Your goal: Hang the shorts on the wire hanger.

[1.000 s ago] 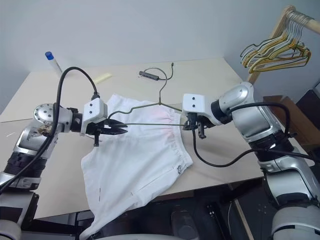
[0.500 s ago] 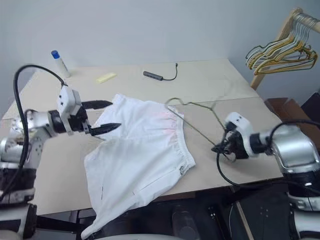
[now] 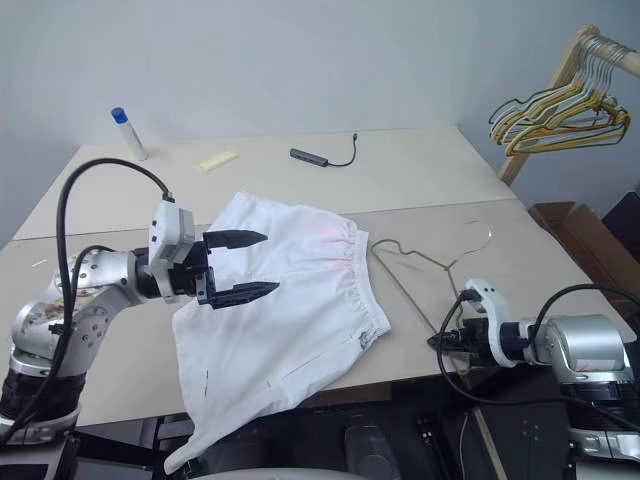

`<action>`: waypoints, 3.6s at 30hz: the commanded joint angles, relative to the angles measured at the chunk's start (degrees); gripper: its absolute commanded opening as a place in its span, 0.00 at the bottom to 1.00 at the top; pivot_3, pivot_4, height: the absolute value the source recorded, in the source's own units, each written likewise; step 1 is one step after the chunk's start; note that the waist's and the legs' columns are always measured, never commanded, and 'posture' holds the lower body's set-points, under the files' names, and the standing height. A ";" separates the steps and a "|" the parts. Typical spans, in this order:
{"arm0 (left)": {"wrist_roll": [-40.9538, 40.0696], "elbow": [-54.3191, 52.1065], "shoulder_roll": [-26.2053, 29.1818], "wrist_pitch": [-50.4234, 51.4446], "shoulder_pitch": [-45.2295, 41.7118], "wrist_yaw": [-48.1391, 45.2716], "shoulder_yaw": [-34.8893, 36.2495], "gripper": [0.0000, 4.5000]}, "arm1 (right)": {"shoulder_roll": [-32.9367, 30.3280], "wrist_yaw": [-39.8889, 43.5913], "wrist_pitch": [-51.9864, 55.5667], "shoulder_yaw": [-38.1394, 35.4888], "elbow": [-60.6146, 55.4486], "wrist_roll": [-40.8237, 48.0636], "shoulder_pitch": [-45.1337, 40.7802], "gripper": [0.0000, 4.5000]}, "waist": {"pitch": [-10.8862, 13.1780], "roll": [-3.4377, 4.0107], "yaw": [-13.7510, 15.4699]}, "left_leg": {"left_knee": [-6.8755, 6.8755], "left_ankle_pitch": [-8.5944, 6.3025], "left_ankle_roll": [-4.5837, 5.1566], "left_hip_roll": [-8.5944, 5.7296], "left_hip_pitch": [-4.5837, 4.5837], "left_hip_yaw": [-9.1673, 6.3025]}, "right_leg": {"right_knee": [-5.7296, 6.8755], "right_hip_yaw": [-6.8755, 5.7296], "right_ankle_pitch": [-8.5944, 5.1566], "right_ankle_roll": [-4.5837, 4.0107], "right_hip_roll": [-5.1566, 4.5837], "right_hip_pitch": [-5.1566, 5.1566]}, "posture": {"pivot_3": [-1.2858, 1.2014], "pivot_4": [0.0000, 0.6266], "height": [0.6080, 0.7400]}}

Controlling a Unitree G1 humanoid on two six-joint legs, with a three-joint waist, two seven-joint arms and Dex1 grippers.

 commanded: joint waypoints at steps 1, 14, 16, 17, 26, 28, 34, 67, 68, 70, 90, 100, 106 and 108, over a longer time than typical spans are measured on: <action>0.71 0.95 1.31 -2.44 -1.24 -1.59 0.42 1.00 | -1.80 1.78 -2.35 3.66 0.95 1.08 -1.34 0.00 | 0.00 0.00 0.05 | 0.00 -0.03 0.02 0.00 -0.01 0.00 | -0.01 0.00 -0.01 0.02 0.00 0.00 | 0.49 0.04 1.00; 0.66 -0.36 2.71 -3.34 1.19 -0.23 2.08 1.00 | -9.77 14.11 -10.93 17.20 10.05 -1.53 -13.26 0.00 | 0.00 -0.03 0.45 | -0.01 -0.09 0.03 0.01 -0.10 0.01 | -0.10 -0.01 -0.02 0.08 -0.02 -0.07 | 0.51 0.04 1.00; 0.16 -0.90 3.02 -2.83 1.21 0.11 2.70 1.00 | -8.89 15.79 -13.03 21.49 13.56 -3.99 -17.30 0.00 | 0.00 -0.04 0.45 | -0.01 -0.09 0.03 0.01 -0.08 0.01 | -0.10 -0.02 -0.04 0.06 -0.02 -0.06 | 0.52 0.04 1.00; 0.16 -1.03 3.22 -2.84 1.31 0.20 2.95 1.00 | -8.25 16.60 -13.99 23.05 15.58 -5.01 -19.40 0.00 | 0.01 -0.04 0.54 | -0.01 -0.09 0.03 0.01 -0.06 0.02 | -0.09 -0.01 -0.04 0.06 -0.02 -0.06 | 0.52 0.04 1.00; 0.38 -3.67 3.58 -3.00 3.70 2.65 3.99 1.00 | 1.61 19.97 -25.77 29.97 40.14 -15.12 -34.46 0.00 | 0.03 -0.01 2.16 | -0.03 -0.10 0.05 0.01 -0.14 0.02 | -0.08 -0.04 0.13 0.35 0.00 -0.14 | 0.54 0.03 1.00; 0.30 -3.94 3.76 -2.99 3.92 2.82 4.26 1.00 | 3.03 21.02 -28.18 30.67 43.59 -17.01 -36.10 0.00 | 0.03 0.00 2.91 | -0.02 -0.10 0.05 0.01 -0.15 0.02 | -0.08 -0.04 0.14 0.36 0.00 -0.14 | 0.54 0.03 1.00; 0.21 -4.59 3.67 -2.67 4.28 4.01 4.82 1.00 | 5.77 22.91 -32.17 29.59 50.72 -20.12 -39.97 0.00 | 0.03 0.00 4.11 | -0.02 -0.10 0.05 0.01 -0.14 0.02 | -0.06 -0.05 0.14 0.36 0.00 -0.14 | 0.54 0.02 1.00; 4.96 20.08 4.60 -15.05 -18.31 -10.34 -0.18 1.00 | -0.48 9.43 -38.13 22.82 -2.78 -25.65 -28.89 0.00 | 0.01 0.07 3.17 | 0.03 -0.09 0.03 0.01 -0.89 0.07 | 0.13 -0.05 0.16 0.37 0.01 -1.02 | 0.49 0.00 1.00; 6.11 21.51 4.17 -16.35 -19.27 -11.16 -1.20 1.00 | -0.52 9.39 -38.08 23.24 -3.09 -25.99 -28.98 0.00 | 0.01 0.07 3.18 | 0.04 -0.09 0.03 0.01 -0.91 0.07 | 0.13 -0.05 0.16 0.37 0.01 -1.03 | 0.49 0.00 1.00; 8.90 24.88 3.72 -19.84 -20.79 -14.03 -3.92 1.00 | -0.47 9.26 -38.18 24.09 -3.59 -26.75 -29.34 0.00 | 0.01 0.08 3.16 | 0.05 -0.09 0.03 0.00 -0.92 0.08 | 0.10 -0.04 0.16 0.37 0.00 -1.01 | 0.49 0.00 1.00; 24.12 49.13 -5.39 -36.59 -27.94 -19.93 -14.10 1.00 | -0.96 12.47 -38.45 26.47 -9.44 -26.67 -30.34 0.00 | 0.00 0.07 0.12 | 0.09 -0.09 0.04 0.01 -1.17 0.07 | 0.11 -0.05 0.20 0.38 -0.01 -1.19 | 0.47 0.00 1.00; 26.00 51.37 -7.43 -37.66 -28.37 -19.00 -14.19 0.40 | -1.45 13.80 -36.85 25.59 -10.43 -25.86 -31.86 0.00 | 0.00 0.07 -1.59 | 0.12 -0.09 0.04 0.00 -1.17 0.03 | 0.15 -0.04 0.22 0.41 -0.03 -1.18 | 0.46 0.00 1.00; 24.75 50.86 -7.64 -35.72 -28.29 -20.81 -13.13 0.02 | -1.58 14.53 -36.20 25.07 -10.53 -24.76 -32.16 0.00 | 0.00 0.06 -2.54 | 0.12 -0.09 0.04 0.00 -1.15 0.02 | 0.18 -0.04 0.22 0.42 -0.03 -1.18 | 0.46 0.00 1.00; 24.35 50.34 -7.70 -35.05 -28.03 -20.91 -12.77 0.00 | -2.02 14.58 -37.50 25.02 -10.72 -24.87 -31.63 0.00 | 0.00 0.06 -2.90 | 0.12 -0.09 0.04 0.00 -1.14 0.00 | 0.18 -0.05 0.22 0.42 -0.03 -1.16 | 0.46 0.00 1.00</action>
